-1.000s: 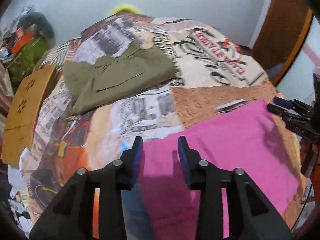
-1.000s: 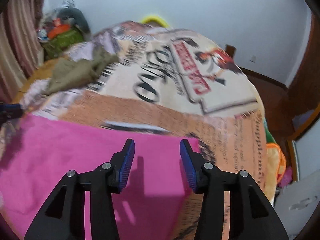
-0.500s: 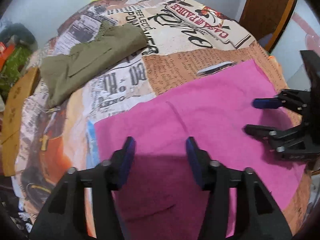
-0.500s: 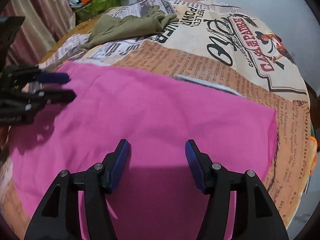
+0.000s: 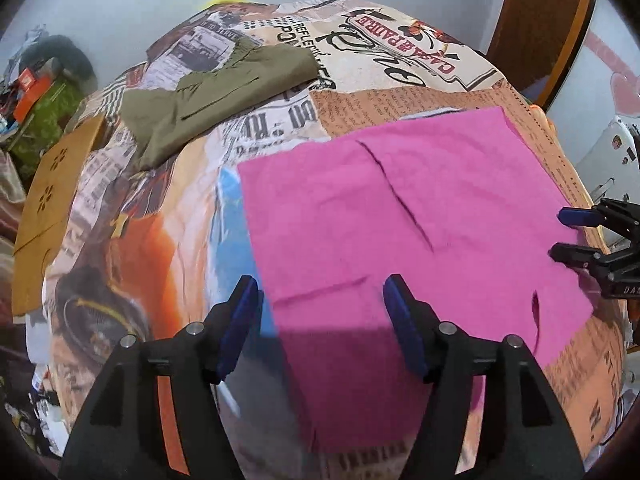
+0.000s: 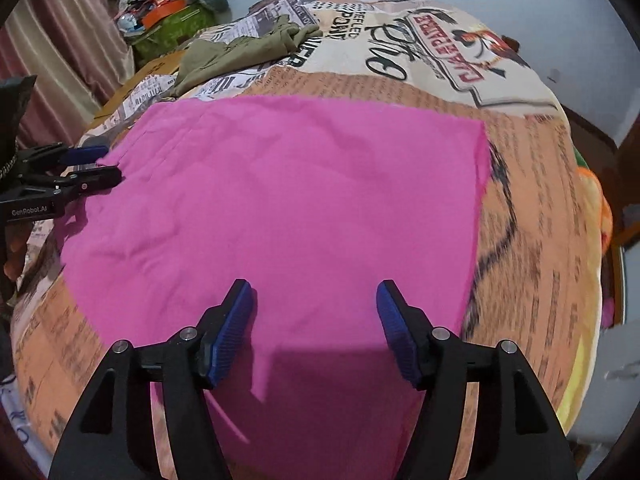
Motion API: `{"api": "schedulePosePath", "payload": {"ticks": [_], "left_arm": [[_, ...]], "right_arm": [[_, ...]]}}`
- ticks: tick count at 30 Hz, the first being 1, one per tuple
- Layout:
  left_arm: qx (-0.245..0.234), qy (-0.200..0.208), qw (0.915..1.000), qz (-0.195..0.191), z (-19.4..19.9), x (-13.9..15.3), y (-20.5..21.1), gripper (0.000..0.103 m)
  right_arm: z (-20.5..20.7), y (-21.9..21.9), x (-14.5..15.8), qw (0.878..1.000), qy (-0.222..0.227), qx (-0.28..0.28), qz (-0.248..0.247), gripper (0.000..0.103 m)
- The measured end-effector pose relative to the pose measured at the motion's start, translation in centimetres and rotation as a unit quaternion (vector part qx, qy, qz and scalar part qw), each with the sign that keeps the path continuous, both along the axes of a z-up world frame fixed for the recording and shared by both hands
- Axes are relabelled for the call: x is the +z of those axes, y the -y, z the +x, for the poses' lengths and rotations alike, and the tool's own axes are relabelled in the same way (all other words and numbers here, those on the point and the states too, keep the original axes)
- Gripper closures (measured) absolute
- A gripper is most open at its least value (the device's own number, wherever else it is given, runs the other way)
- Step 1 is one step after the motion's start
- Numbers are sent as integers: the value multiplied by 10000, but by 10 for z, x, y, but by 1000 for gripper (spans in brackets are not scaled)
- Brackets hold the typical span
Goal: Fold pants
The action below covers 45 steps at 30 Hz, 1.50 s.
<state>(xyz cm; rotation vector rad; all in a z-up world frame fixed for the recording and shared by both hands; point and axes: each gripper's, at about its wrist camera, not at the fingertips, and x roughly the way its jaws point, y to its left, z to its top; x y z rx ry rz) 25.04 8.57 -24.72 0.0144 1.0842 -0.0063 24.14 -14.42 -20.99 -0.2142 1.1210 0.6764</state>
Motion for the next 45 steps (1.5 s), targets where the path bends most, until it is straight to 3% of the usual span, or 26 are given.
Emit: {"api": "schedulePosePath", "payload": {"ticks": [7,14,16,20,25,28,31,35,40,45], "left_arm": [[38,40,9998,206,-26,5,2,29],[15,71,9988,490,-42,24,4,29],[147,106,9992,366,-47,30,-1,29],[584,203,9978,-247,-60,40,-13,25],[865,170,9931,-769,-73,35,-10,20],[901,51,9918,-911,-78,27,-2,20],[635,-177,9904,-1214,-80,17,11,20],[434,-210,9914,-1219,-80,12,29,20],[511,-242,9882,-1425,-72,5,31,20],[744,-132,9812,-1777,-64,-3,27,10]], "right_arm": [[-15,23,2,9989,-175,-431,103,42],[-23,25,13,9985,2,-538,-38,42],[-26,26,20,9982,97,-583,39,42],[-33,23,45,9962,378,-633,461,42],[-45,9,57,9938,634,-530,737,42],[-50,-1,50,9937,687,-499,738,42],[-47,-3,33,9946,389,-545,791,42],[-43,1,16,9942,124,-721,791,42],[-40,9,3,9950,-62,-732,675,42],[-46,5,3,9972,43,-535,511,42]]}}
